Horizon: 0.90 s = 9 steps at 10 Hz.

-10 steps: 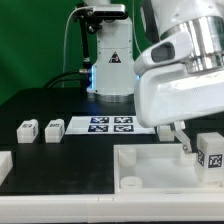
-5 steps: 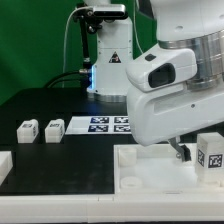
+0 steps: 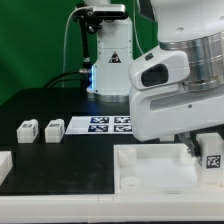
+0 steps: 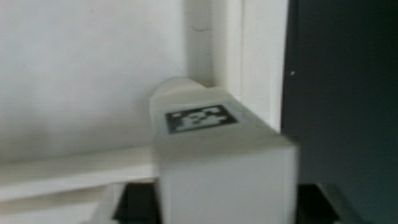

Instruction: Assemble one leg

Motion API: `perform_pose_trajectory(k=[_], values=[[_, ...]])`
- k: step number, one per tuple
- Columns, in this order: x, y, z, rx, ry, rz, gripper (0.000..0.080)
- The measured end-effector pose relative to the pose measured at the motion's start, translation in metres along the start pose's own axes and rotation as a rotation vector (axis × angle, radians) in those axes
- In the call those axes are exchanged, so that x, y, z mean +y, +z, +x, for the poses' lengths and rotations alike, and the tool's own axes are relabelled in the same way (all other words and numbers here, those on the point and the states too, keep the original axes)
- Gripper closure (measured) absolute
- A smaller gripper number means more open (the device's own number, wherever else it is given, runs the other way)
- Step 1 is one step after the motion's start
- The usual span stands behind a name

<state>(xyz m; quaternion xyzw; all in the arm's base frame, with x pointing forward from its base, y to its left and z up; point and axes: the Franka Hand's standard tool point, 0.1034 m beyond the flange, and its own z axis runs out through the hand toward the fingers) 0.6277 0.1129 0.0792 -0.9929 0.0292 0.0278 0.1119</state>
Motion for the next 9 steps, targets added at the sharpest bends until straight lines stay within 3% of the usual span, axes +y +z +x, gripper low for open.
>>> perform_pose_trajectory(k=[4, 6, 9], values=[[0.0068, -0.0003, 0.0051, 0.029, 0.431, 0.006, 0.0494], [0.0099, -0.0010, 0.0081, 0.041, 0.682, 0.035, 0.0494], [0.0119, -0.0002, 0.0059, 0.005, 1.179, 0.098, 0.0492]])
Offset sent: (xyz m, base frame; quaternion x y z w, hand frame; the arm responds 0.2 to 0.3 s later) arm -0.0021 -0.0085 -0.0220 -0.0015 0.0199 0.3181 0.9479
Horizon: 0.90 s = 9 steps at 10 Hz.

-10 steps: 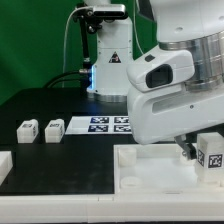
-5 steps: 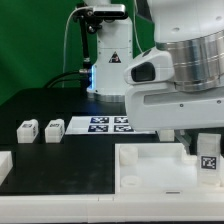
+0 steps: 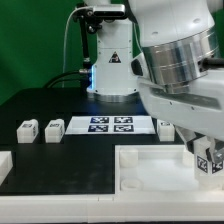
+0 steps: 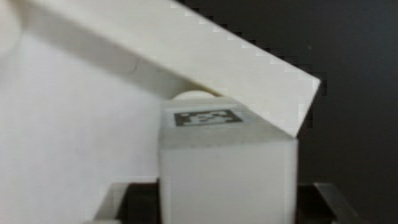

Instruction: Assemble one leg

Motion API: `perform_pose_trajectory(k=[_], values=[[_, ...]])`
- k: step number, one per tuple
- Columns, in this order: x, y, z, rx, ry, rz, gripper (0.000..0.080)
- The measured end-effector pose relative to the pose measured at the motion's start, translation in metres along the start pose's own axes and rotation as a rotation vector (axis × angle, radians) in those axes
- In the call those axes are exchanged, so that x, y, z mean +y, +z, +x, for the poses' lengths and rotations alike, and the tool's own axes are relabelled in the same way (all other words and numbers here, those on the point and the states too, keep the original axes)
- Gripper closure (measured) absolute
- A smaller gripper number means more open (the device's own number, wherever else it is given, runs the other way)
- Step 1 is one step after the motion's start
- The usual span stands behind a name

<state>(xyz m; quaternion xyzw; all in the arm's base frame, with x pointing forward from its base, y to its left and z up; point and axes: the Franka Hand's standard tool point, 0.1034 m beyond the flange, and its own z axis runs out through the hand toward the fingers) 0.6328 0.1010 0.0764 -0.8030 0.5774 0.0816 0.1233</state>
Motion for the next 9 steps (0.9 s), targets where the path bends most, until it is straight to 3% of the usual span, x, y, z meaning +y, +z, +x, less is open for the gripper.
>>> perform_pose_trajectory(k=[2, 4, 5, 6, 7, 9], values=[[0.0006, 0.0015, -0.0053, -0.013, 0.214, 0.001, 0.0492], [0.0007, 0.0019, -0.0060, -0.014, 0.160, 0.001, 0.0493], [0.0006, 0.0029, -0.0051, -0.009, 0.051, 0.009, 0.0423], [0.0024, 0.0055, -0.0040, 0.002, -0.083, 0.017, 0.0249], [0.0019, 0.0054, -0.0057, 0.010, -0.247, 0.014, 0.0172], [0.0014, 0.0057, -0.0063, 0.015, -0.459, 0.012, 0.0153]])
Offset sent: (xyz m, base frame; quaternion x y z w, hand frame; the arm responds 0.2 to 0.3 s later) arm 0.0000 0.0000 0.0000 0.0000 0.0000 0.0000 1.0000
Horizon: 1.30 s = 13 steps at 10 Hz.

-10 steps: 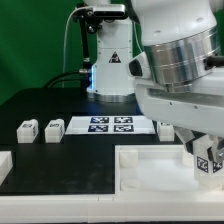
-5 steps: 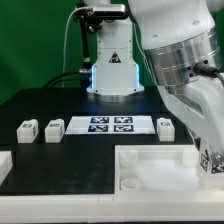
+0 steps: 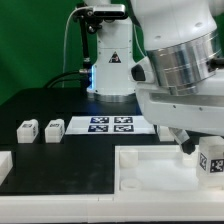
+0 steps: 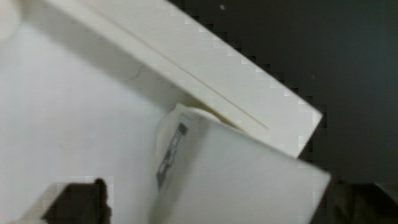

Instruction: Assemble one leg

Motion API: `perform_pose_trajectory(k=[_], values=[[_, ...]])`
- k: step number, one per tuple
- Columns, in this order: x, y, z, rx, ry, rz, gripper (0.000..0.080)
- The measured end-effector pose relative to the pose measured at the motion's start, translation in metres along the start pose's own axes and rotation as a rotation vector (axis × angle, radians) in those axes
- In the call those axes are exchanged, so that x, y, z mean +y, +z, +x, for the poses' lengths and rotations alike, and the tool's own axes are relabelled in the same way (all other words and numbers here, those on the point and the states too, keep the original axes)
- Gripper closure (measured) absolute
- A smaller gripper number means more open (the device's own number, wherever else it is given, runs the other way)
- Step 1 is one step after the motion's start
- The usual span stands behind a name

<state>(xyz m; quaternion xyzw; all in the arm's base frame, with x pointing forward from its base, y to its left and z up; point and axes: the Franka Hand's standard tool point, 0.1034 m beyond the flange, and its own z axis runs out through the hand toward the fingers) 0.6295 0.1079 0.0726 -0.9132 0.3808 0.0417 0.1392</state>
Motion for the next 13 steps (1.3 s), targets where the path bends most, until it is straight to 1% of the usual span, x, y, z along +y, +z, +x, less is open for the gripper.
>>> perform_pose_trajectory(k=[1, 2, 3, 4, 5, 6, 7, 8, 9, 10, 11, 12, 13], values=[[0.0001, 0.0000, 0.0002, 0.000, -0.075, 0.000, 0.0153], [-0.0003, 0.0005, -0.0012, 0.006, -0.211, -0.012, 0.0150], [-0.0018, 0.0016, -0.0051, 0.019, -0.381, -0.038, 0.0150], [-0.0018, 0.0010, -0.0043, 0.025, -0.546, -0.057, 0.0150], [-0.0016, 0.0009, -0.0027, 0.032, -0.729, -0.086, 0.0150], [-0.0021, 0.0013, -0.0034, 0.031, -0.721, -0.083, 0.0150], [-0.0023, 0.0013, -0.0036, 0.031, -0.685, -0.080, 0.0284], [-0.0024, 0.0014, -0.0037, 0.032, -0.674, -0.079, 0.0284], [-0.0027, 0.0015, -0.0042, 0.033, -0.619, -0.077, 0.0422], [-0.0012, 0.0015, -0.0031, 0.036, -0.536, -0.077, 0.0503], [-0.0009, 0.0014, -0.0026, 0.040, -0.433, -0.074, 0.0503], [-0.0008, 0.0015, -0.0020, 0.041, -0.341, -0.065, 0.0503], [0.0002, 0.0014, -0.0001, 0.043, -0.163, -0.043, 0.0503]])
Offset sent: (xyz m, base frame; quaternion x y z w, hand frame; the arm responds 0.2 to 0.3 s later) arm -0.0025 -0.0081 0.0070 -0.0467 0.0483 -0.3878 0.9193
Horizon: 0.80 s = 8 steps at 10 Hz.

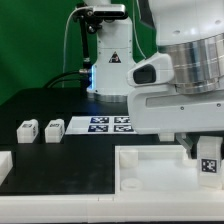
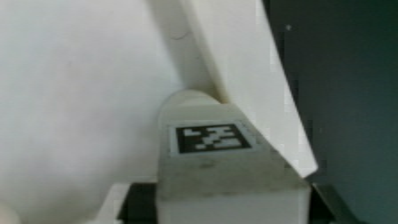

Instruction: Assemble one leg

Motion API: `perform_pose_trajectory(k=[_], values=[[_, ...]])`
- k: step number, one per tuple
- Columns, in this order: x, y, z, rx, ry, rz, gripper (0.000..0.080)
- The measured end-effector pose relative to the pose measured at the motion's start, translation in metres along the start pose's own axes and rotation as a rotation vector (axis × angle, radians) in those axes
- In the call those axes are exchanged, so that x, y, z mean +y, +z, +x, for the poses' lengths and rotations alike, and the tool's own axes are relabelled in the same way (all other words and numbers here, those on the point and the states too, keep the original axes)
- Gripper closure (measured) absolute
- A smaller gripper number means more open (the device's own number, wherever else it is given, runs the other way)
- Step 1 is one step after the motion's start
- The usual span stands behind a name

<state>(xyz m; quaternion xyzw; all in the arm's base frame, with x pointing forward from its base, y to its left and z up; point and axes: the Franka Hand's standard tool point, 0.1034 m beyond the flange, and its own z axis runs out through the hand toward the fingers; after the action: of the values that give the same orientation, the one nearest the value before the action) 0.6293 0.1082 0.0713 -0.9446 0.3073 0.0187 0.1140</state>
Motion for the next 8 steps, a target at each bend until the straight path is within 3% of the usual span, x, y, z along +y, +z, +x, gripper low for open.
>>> perform_pose_trajectory(k=[1, 3, 5, 7, 8], values=[[0.0009, 0.0000, 0.0005, 0.001, 0.182, 0.014, 0.0503], [0.0021, 0.0015, -0.0022, -0.016, 0.589, 0.068, 0.0503], [-0.0003, 0.0024, -0.0050, -0.035, 0.738, 0.065, 0.0502], [0.0001, 0.0032, -0.0055, -0.034, 0.663, 0.065, 0.0502], [-0.0003, 0.0032, -0.0060, -0.033, 0.645, 0.063, 0.0301]])
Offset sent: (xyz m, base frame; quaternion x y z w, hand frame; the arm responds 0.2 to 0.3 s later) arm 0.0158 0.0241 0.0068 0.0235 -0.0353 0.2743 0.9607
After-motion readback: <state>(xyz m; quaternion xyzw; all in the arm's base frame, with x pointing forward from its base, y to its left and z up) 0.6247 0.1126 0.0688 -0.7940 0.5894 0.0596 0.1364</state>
